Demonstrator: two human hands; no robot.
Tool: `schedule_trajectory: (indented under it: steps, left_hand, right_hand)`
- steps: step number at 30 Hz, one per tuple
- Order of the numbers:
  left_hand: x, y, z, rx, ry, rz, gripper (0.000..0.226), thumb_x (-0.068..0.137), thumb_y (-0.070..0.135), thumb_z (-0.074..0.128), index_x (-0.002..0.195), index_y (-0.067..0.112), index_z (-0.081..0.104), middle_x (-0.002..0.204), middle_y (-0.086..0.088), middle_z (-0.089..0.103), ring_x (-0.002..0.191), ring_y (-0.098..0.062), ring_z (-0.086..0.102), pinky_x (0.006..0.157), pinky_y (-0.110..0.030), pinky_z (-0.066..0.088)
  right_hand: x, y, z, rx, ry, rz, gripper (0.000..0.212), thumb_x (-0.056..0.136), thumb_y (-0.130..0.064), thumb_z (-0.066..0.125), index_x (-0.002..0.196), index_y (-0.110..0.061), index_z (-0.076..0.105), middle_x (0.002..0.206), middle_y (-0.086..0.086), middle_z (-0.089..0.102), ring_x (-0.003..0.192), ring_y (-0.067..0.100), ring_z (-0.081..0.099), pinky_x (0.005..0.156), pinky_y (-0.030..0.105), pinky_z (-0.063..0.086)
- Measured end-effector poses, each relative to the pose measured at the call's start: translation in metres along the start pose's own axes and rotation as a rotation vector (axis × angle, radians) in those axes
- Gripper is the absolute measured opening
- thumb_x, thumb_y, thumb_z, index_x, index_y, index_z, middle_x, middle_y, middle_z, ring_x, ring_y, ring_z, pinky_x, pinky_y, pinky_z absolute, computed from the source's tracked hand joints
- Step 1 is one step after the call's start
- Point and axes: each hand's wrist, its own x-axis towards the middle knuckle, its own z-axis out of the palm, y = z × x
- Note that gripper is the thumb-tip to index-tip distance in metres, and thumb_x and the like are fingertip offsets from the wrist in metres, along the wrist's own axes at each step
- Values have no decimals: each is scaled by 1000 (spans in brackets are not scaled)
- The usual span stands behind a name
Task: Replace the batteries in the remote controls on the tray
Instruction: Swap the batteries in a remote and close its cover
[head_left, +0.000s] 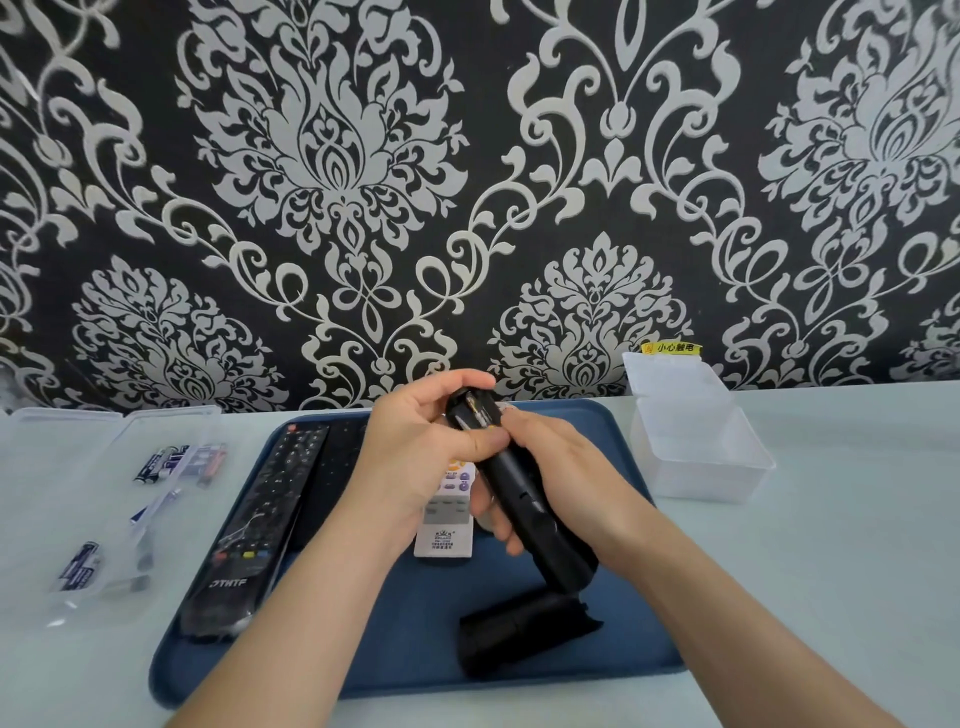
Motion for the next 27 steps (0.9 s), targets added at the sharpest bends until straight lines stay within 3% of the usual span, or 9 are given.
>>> schedule_trajectory:
  steps: [4,10,13,15,19,24,27]
  left_hand:
    - [2,-3,-2,16,87,-1,26,75,-7,71,85,16,75,88,-12,73,82,-18,67,74,-23,50]
    - [-1,1,1,30,48,-20,15,86,4,65,92,14,75,78,-5,73,60,-7,66,50,-13,47]
    - [2,3,0,-31,-15,-125,18,89,17,61,105,19,70,76,9,64,52,-3,50,41,-19,34]
    - [7,2,-5,-183,-3,-213,29,83,11,60,111,16,63,89,-2,58,58,-7,44,43,-19,30]
    - [9,-5,-8,-257,-4,-212,32,93,-11,38,116,2,57,86,-12,60,67,-15,59,59,-21,53]
    - [6,-7,-8,-109,7,-108,27,98,2,45,114,16,62,96,-6,73,85,-16,71,78,-30,55]
    - [5,-4,-10,-117,32,-45,23,95,7,53,114,17,62,98,-3,75,91,-15,71,74,-26,49]
  right_hand:
    - [0,2,3,-51,-8,-32,28,105,-26,33,101,-8,54,78,21,67,54,27,55,48,33,50]
    - [3,6,4,-160,34,-78,25,104,-15,29,102,1,49,69,17,65,50,30,57,48,36,50]
    - [3,4,4,-42,91,-77,28,102,-12,29,92,-5,53,66,16,64,46,27,55,44,30,49]
    - [3,2,2,109,138,-38,30,101,-13,31,87,-8,57,65,17,64,44,26,53,43,27,47]
    - [3,2,-1,246,162,43,32,103,-26,41,84,-8,60,65,17,63,43,25,52,41,26,46]
    - [5,6,-1,204,223,-31,22,104,-19,38,96,-4,53,67,19,62,44,25,52,41,27,46]
    - [5,7,-2,206,250,-28,22,104,-19,36,97,-4,51,68,20,62,43,26,52,41,27,46]
